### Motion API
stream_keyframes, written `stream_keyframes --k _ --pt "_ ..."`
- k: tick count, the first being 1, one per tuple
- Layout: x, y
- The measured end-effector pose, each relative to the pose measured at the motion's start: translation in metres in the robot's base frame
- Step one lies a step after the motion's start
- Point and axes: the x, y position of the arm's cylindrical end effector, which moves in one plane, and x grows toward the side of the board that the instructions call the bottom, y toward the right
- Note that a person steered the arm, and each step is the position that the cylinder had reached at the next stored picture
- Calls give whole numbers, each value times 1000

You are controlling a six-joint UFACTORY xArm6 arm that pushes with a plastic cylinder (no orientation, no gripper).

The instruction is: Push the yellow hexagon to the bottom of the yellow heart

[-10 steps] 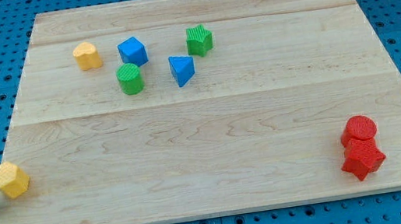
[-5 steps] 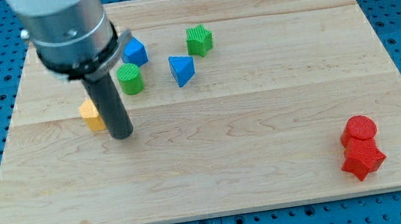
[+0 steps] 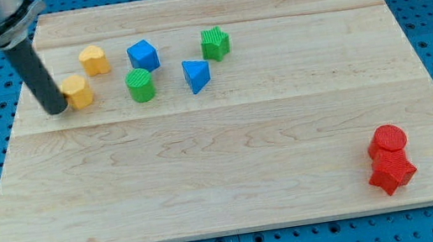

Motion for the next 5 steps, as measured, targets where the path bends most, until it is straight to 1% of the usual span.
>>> stream_keyframes --k 2,3,4,5 --pt "-10 27" --pt "7 24" --pt "108 92" --pt "204 207"
